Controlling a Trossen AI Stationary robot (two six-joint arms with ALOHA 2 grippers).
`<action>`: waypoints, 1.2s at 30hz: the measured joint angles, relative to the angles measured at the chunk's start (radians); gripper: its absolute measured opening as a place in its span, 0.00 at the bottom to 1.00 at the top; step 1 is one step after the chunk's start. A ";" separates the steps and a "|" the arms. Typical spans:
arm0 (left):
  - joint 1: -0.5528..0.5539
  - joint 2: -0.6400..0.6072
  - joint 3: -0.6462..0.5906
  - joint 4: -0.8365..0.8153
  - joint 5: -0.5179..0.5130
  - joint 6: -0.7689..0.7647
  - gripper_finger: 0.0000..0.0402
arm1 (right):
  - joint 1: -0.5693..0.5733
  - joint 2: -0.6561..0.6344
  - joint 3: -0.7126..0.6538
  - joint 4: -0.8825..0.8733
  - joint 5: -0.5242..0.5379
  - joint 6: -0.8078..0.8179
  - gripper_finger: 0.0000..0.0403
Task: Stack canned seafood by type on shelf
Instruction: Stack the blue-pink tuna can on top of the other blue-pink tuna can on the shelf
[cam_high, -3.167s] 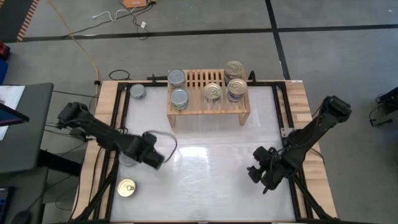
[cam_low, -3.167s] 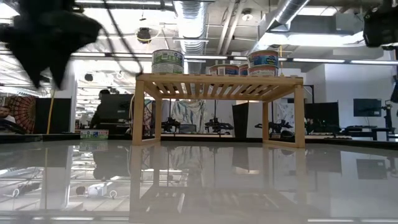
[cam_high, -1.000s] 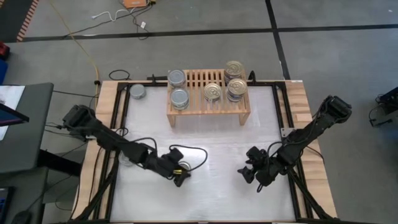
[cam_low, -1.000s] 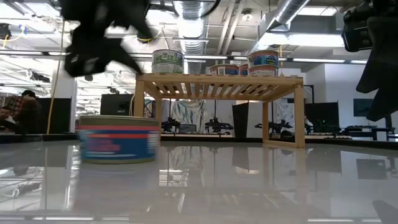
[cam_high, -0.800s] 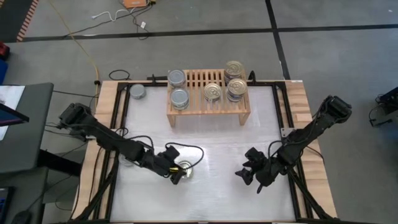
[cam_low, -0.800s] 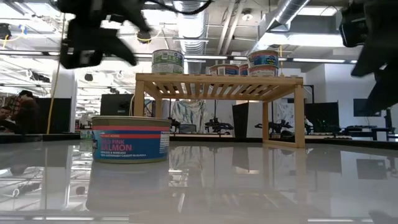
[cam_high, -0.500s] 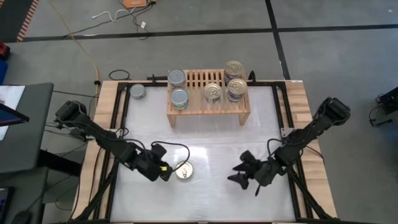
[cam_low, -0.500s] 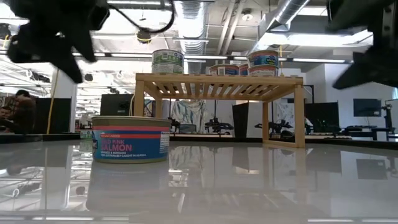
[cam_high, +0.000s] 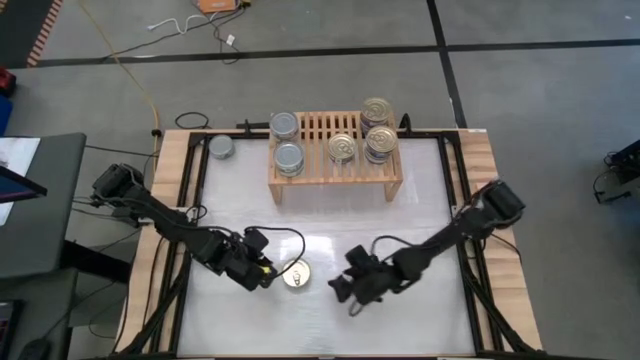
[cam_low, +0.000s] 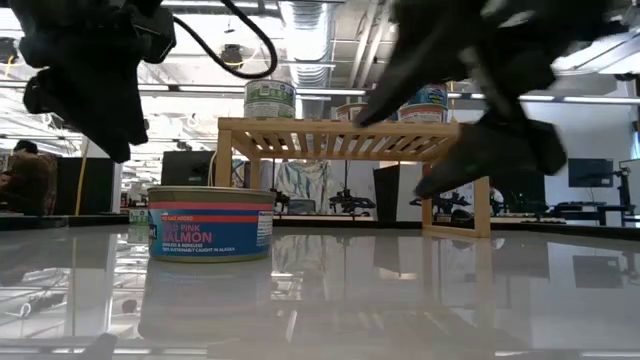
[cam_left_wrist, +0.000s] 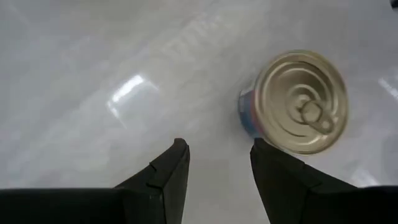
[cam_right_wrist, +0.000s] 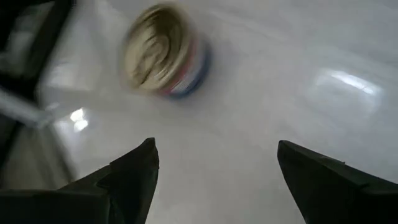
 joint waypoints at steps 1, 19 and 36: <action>0.002 0.000 0.000 -0.007 -0.001 0.023 0.41 | -0.012 0.021 0.040 -0.052 -0.002 0.019 0.86; 0.064 -0.112 -0.279 0.462 0.086 0.172 0.38 | -0.134 0.271 0.319 0.016 -0.070 0.125 0.86; 0.063 -0.112 -0.279 0.459 0.102 0.120 0.38 | -0.142 0.288 0.332 -0.022 -0.078 0.142 0.57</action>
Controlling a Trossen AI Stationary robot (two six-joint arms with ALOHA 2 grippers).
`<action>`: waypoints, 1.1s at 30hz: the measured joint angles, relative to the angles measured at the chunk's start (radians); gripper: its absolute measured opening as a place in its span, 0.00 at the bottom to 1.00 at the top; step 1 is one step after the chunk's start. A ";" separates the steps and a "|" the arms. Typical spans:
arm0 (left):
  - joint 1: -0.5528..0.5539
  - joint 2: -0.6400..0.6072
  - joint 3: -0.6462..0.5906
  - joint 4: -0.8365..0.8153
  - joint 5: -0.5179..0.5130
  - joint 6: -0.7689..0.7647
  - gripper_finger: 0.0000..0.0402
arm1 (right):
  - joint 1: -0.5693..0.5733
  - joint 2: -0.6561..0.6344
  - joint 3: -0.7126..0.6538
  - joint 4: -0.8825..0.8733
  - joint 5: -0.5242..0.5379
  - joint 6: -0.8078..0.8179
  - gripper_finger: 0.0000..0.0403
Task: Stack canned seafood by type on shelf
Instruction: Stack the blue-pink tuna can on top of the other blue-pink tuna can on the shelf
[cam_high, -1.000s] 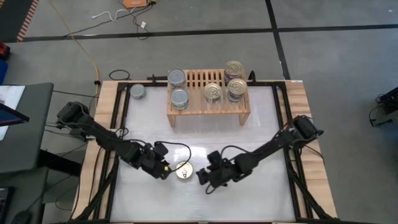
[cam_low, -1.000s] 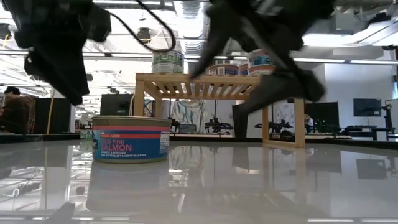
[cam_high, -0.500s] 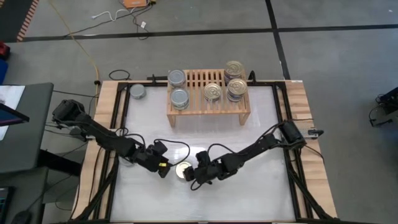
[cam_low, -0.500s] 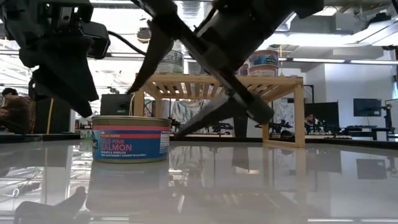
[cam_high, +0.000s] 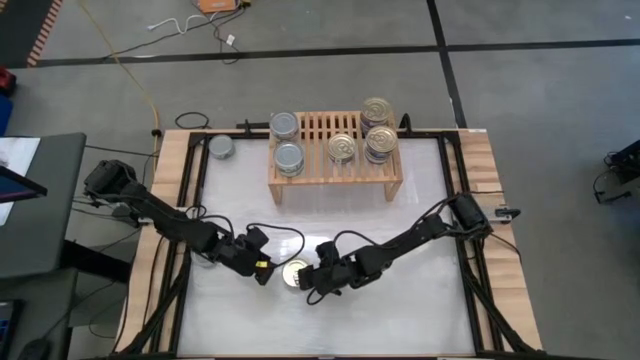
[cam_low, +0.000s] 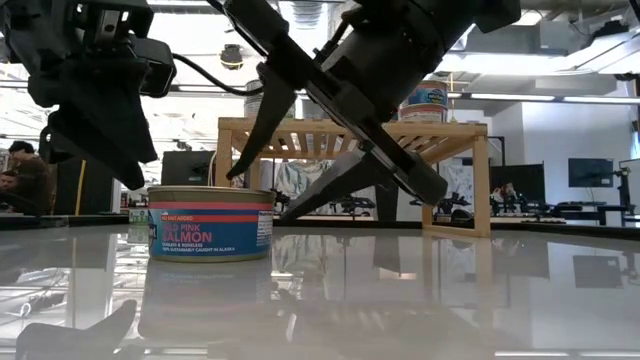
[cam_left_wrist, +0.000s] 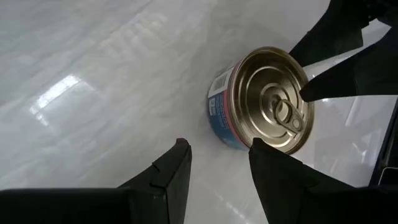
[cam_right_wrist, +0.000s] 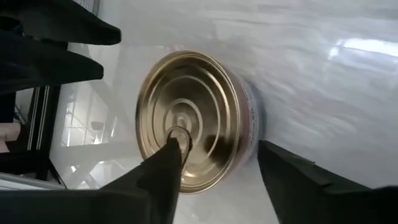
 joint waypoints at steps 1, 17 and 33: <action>0.000 0.000 0.000 0.000 0.000 -0.006 0.38 | -0.001 0.000 0.000 0.001 0.000 -0.009 0.55; 0.000 0.000 0.000 0.000 -0.003 -0.064 0.38 | -0.012 0.000 0.000 0.002 0.004 -0.042 0.24; 0.000 0.000 0.000 0.000 -0.022 -0.083 0.38 | -0.010 -0.001 0.000 -0.022 0.003 -0.042 0.15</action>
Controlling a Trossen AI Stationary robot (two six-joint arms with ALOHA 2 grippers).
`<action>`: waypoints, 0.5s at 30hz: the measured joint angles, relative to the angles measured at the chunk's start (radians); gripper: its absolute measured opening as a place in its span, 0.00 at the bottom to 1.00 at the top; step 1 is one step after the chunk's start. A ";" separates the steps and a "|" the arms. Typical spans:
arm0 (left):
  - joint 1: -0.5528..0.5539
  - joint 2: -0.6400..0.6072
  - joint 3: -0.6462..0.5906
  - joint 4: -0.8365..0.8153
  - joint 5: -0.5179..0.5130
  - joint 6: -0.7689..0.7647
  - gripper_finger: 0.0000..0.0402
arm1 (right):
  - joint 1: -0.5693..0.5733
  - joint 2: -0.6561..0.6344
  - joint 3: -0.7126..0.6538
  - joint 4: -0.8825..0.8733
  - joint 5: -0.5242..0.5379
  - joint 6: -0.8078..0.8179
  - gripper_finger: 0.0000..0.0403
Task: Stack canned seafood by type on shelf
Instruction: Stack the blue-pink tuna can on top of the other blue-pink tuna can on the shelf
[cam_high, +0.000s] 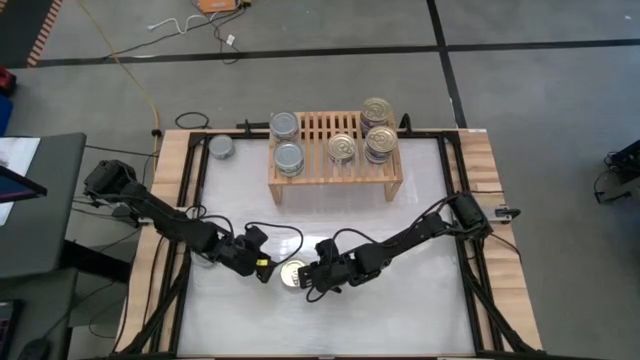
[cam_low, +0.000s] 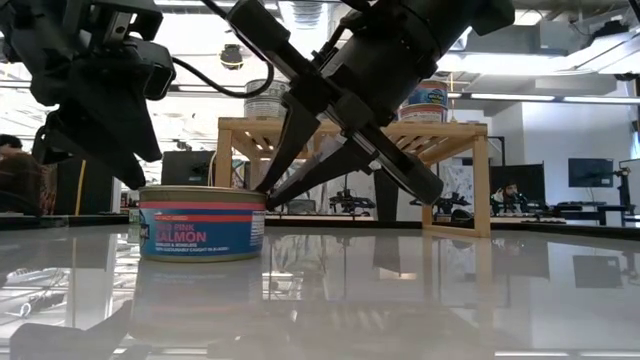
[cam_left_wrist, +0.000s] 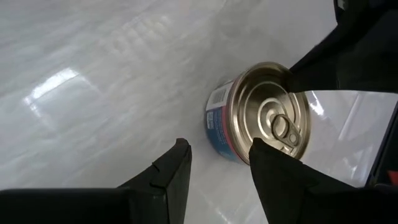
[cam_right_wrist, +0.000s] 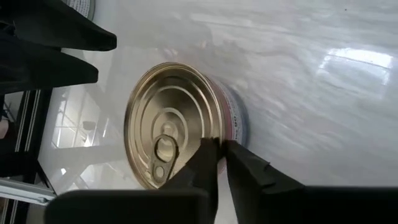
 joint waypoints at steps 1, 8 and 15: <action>0.000 0.000 0.000 0.000 -0.002 -0.006 0.39 | 0.000 0.000 0.000 0.000 0.000 0.000 0.13; 0.000 0.000 0.000 0.000 -0.003 -0.022 0.54 | 0.000 -0.001 0.000 -0.001 0.000 -0.018 0.07; -0.002 0.000 0.000 0.001 -0.002 -0.088 0.65 | 0.000 -0.001 0.000 -0.005 0.000 -0.025 0.07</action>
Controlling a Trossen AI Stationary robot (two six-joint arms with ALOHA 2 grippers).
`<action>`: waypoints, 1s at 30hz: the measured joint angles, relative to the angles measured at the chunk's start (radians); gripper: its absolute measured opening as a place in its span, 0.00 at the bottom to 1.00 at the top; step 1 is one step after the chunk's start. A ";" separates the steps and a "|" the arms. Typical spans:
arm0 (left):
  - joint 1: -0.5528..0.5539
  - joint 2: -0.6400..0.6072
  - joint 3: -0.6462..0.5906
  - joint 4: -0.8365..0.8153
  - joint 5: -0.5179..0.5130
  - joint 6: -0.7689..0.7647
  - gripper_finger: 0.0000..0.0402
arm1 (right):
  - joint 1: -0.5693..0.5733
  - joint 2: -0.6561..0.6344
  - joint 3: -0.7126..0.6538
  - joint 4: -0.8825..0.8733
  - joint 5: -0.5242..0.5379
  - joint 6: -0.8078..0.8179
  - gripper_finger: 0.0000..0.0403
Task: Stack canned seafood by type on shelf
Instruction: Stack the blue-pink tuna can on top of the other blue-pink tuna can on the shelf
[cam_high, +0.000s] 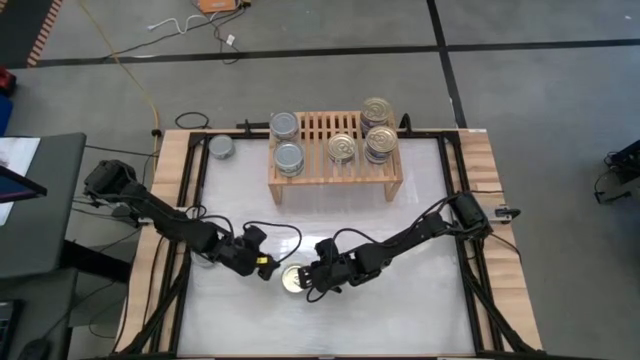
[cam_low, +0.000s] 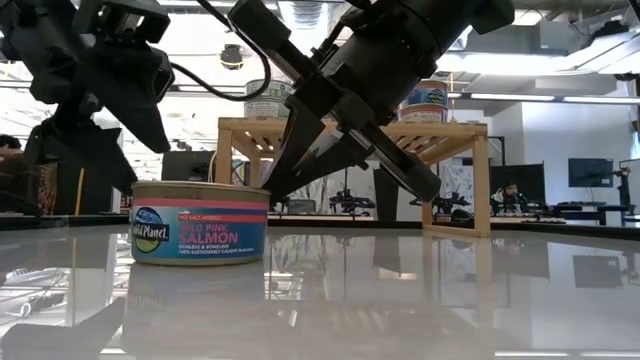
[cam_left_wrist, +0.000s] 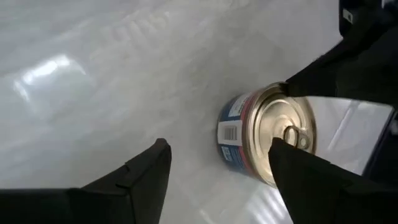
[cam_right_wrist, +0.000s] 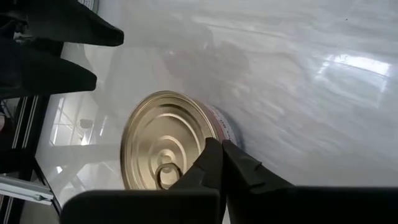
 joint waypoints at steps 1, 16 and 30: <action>-0.004 0.000 0.000 0.001 0.004 -0.030 0.65 | 0.000 0.000 0.000 -0.002 0.000 0.000 0.07; -0.122 0.229 0.001 0.316 -0.025 -0.327 0.65 | 0.001 0.000 0.000 -0.015 -0.001 0.000 0.06; -0.140 0.291 0.001 0.468 -0.096 -0.358 0.65 | 0.014 -0.001 0.000 -0.051 -0.001 0.017 0.06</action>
